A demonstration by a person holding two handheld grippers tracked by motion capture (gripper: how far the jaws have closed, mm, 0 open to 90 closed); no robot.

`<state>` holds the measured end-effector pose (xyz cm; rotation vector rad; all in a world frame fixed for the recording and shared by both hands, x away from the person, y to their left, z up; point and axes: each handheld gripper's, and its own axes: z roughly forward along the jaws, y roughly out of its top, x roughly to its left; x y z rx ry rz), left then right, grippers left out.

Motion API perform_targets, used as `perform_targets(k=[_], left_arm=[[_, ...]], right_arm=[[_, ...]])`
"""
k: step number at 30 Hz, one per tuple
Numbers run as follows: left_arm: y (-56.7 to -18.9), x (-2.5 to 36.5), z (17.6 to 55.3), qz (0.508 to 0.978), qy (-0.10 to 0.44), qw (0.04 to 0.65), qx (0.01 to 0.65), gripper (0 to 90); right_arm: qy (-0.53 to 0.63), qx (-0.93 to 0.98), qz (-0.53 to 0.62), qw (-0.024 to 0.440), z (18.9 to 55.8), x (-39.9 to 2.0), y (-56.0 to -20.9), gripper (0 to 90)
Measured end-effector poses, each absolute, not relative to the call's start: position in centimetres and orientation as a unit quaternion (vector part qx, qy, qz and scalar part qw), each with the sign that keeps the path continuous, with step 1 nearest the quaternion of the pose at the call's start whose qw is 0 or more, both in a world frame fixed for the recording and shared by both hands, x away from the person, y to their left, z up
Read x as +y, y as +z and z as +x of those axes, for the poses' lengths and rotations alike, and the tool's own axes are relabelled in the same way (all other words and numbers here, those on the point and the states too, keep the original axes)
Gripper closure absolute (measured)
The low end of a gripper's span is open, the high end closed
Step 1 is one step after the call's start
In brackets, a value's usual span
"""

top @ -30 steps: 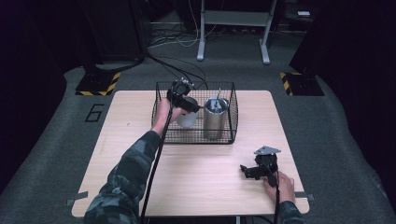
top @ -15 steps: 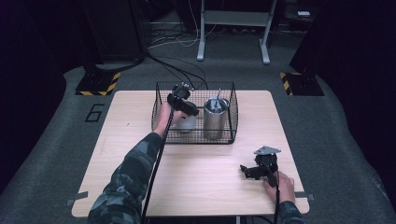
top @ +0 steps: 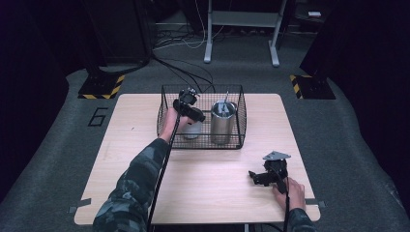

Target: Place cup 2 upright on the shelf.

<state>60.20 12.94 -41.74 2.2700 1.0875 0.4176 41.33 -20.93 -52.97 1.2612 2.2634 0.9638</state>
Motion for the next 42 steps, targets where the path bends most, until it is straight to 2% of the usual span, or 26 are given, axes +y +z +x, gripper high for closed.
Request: perform_targets(k=[21, 25, 30, 42], left_arm=[[-41.7, 13.2, 60.0, 0.848, 0.154, 0.273, 0.427, 5.7], [-41.6, 13.3, 59.9, 0.845, 0.154, 0.282, 0.427, 3.3], [-40.9, 13.3, 59.4, 0.844, 0.16, 0.286, 0.425, 0.5], [-38.3, 14.9, 57.7, 0.839, 0.163, 0.314, 0.414, 0.3]], right_arm=[[0.342, 0.804, 0.448, 0.187, 41.3, -20.9, -53.0, 0.0], [0.342, 0.804, 0.45, 0.186, 41.3, -20.9, -53.0, 0.0], [0.342, 0.804, 0.449, 0.186, 41.3, -20.9, -53.0, 0.0], [0.34, 0.804, 0.451, 0.187, 41.3, -20.9, -53.0, 0.0]])
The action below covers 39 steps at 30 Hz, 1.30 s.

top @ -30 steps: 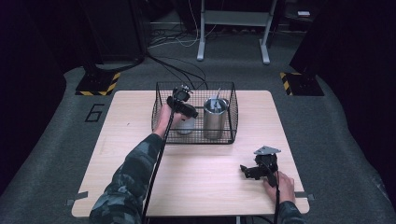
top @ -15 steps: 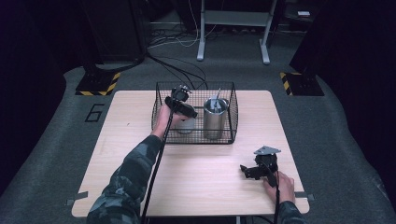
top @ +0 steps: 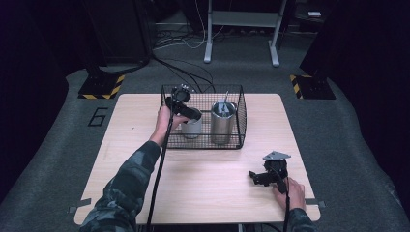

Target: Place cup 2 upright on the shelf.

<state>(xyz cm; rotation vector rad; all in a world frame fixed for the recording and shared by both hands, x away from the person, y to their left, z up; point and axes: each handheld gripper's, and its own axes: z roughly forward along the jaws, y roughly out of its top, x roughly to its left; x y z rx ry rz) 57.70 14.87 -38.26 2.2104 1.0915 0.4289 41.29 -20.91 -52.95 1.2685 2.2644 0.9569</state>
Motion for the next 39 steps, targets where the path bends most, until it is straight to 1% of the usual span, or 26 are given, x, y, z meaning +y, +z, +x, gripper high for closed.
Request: perform_targets(k=[7, 19, 30, 35, 39], left_arm=[[-36.7, 15.1, 55.7, 0.846, 0.169, 0.324, 0.389, 0.3], [-35.5, 16.3, 50.4, 0.845, 0.186, 0.348, 0.361, 0.3], [-35.2, 19.3, 45.3, 0.842, 0.219, 0.351, 0.347, 0.3], [-36.0, 21.1, 43.1, 0.837, 0.238, 0.348, 0.35, 0.3], [-37.1, 22.6, 41.9, 0.831, 0.241, 0.349, 0.36, 0.3]], right_arm=[[0.339, 0.803, 0.452, 0.189, 41.3, -20.9, -53.0, 0.0], [0.34, 0.803, 0.453, 0.189, 41.3, -20.9, -53.0, 0.0], [0.339, 0.802, 0.453, 0.189, 41.3, -20.9, -53.0, 0.0], [0.339, 0.802, 0.453, 0.189, 41.3, -20.9, -53.0, 0.0], [0.339, 0.802, 0.453, 0.189, 41.3, -20.9, -53.0, 0.0]])
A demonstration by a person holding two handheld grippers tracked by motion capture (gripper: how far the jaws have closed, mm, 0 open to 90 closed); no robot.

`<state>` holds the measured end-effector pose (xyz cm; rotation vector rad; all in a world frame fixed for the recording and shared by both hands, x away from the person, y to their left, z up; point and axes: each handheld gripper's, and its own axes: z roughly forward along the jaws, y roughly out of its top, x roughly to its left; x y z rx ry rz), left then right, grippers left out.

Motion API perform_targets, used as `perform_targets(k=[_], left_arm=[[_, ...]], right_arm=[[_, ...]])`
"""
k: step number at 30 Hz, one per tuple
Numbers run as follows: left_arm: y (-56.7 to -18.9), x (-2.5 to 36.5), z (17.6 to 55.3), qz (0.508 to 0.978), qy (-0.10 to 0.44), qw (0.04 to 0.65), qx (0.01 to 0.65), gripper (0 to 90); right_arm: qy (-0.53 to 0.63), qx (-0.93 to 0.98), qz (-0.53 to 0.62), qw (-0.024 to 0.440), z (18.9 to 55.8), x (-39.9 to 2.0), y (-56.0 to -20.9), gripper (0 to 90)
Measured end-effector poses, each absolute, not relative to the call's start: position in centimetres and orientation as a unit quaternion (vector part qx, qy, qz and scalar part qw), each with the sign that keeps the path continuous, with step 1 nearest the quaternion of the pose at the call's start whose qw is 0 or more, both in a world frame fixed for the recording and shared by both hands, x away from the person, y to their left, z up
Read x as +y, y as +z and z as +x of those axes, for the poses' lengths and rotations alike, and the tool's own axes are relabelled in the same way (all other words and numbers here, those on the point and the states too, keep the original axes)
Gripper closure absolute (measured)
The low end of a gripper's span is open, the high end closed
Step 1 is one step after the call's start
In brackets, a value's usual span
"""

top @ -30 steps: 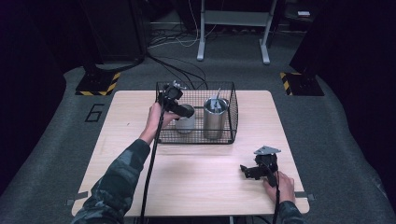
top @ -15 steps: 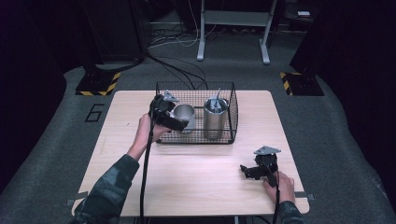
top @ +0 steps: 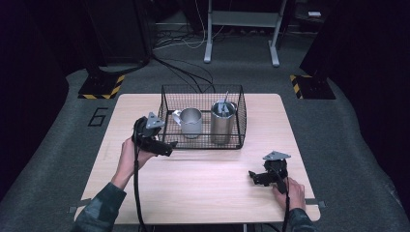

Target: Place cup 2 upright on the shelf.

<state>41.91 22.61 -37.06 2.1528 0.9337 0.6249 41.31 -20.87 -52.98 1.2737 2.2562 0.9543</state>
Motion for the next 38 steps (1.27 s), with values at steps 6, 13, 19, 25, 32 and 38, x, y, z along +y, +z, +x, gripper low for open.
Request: perform_targets(k=[6, 13, 19, 25, 32, 38], left_arm=[[-39.9, 24.9, 40.3, 0.83, 0.235, 0.331, 0.382, 0.3], [-44.0, 27.6, 39.7, 0.815, 0.225, 0.312, 0.433, 0.3], [-48.5, 29.5, 39.4, 0.806, 0.193, 0.301, 0.473, 0.9], [-51.3, 30.9, 39.4, 0.79, 0.199, 0.279, 0.508, 1.0], [-52.6, 31.6, 39.7, 0.77, 0.209, 0.299, 0.524, 1.3], [-53.2, 32.0, 39.5, 0.755, 0.227, 0.324, 0.524, 1.3]], right_arm=[[0.34, 0.802, 0.453, 0.189, 41.3, -20.9, -53.0, 0.0], [0.34, 0.802, 0.453, 0.189, 41.3, -20.9, -53.0, 0.0], [0.339, 0.803, 0.453, 0.189, 41.3, -20.9, -53.0, 0.0], [0.339, 0.802, 0.453, 0.189, 41.3, -20.9, -53.0, 0.0], [0.339, 0.802, 0.453, 0.189, 41.3, -20.9, -53.0, 0.0], [0.339, 0.803, 0.452, 0.189, 41.3, -20.9, -53.0, 0.0]])
